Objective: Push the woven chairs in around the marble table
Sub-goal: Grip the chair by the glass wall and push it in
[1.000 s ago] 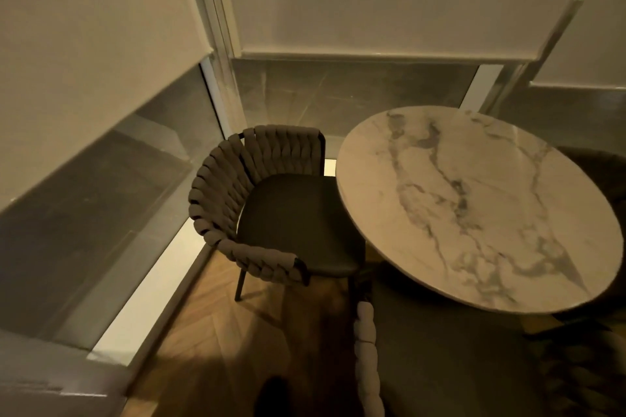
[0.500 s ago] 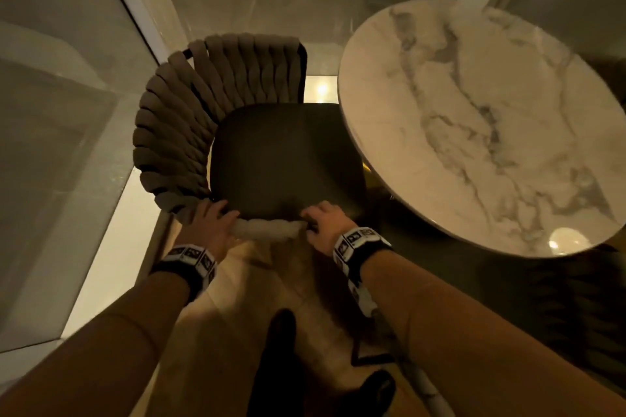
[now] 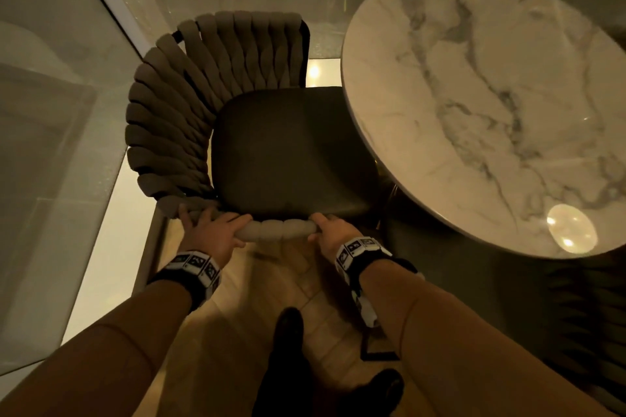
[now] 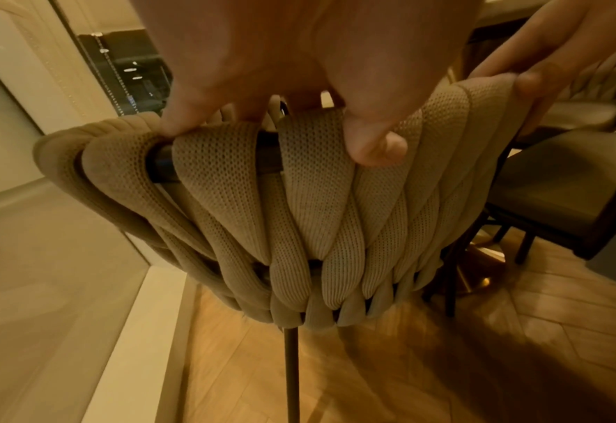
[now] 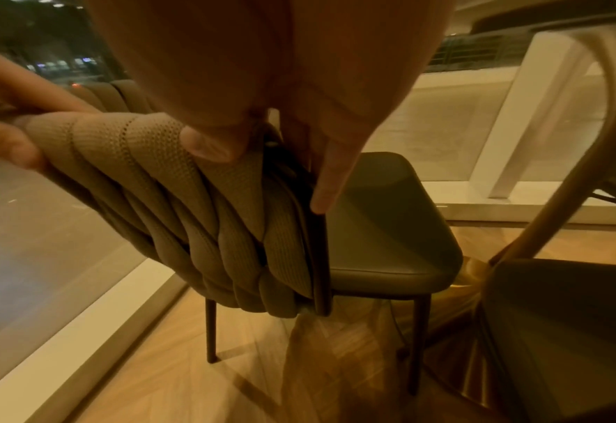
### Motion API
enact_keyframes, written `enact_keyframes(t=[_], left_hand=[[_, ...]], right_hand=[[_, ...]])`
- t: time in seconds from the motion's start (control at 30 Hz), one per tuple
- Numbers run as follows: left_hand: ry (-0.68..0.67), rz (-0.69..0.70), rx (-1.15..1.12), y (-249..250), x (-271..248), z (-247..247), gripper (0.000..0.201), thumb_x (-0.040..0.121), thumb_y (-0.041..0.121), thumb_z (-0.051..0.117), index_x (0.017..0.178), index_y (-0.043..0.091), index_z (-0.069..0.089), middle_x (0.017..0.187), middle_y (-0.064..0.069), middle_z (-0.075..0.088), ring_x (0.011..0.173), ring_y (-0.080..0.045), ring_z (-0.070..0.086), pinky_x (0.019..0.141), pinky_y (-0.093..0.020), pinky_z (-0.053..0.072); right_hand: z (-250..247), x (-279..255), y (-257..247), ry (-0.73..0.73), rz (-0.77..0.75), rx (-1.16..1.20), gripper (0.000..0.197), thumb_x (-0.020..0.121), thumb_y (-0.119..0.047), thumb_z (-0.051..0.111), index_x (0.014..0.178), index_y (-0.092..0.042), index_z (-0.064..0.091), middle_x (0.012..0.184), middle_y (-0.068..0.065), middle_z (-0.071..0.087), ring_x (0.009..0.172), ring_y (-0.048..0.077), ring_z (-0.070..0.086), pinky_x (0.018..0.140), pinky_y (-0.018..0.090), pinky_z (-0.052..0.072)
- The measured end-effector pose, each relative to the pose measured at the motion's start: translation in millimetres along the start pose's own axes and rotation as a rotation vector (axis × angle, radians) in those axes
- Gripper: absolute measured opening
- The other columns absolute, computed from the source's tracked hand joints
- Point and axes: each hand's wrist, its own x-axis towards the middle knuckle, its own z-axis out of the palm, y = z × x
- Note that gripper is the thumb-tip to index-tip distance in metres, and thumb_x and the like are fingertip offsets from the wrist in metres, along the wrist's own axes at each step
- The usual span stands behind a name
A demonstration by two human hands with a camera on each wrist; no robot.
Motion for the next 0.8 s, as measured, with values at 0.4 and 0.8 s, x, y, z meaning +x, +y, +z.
enact_keyframes(t=[0.4,0.8], left_hand=[[0.009,0.072,0.011,23,18,-17,0.055,0.095,0.034,0.045,0.144,0.048,0.023,0.152,0.013,0.033,0.143,-0.029,0.021,0.109,-0.071,-0.01],[0.041,-0.018,-0.038,40,7,-10,0.06,0.094,0.041,0.045,0.148,0.036,0.02,0.157,0.005,0.024,0.146,-0.028,0.012,0.114,-0.068,-0.003]], right_hand=[[-4,1,25,0.045,0.058,0.0,0.046,0.098,-0.032,0.043,0.142,-0.034,0.027,0.143,0.01,0.039,0.126,0.032,0.046,0.101,0.042,0.043],[-5,-49,54,0.151,0.035,0.149,0.044,0.096,-0.034,0.046,0.139,-0.032,0.039,0.134,0.008,0.053,0.118,0.029,0.055,0.101,0.041,0.045]])
